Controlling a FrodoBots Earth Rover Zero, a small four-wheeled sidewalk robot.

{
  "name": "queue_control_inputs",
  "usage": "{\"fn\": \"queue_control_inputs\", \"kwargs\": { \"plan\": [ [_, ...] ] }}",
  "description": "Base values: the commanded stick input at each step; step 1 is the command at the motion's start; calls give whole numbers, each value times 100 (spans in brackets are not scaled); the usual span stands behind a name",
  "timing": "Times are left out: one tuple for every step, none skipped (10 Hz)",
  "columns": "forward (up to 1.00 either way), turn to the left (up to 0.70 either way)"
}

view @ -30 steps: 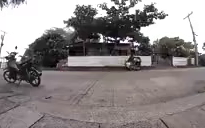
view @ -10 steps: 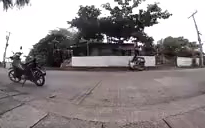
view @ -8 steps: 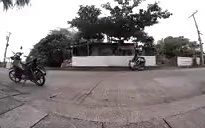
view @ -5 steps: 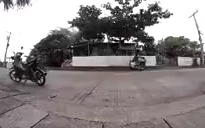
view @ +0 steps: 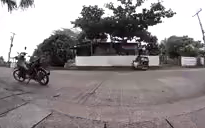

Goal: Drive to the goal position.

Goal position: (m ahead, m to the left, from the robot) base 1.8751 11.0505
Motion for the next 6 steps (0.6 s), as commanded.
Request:
{"fn": "queue_control_inputs", "kwargs": {
  "plan": [
    [0, 45],
    [0, 45],
    [0, 45],
    [0, 45],
    [0, 45],
    [0, 45]
  ]
}}
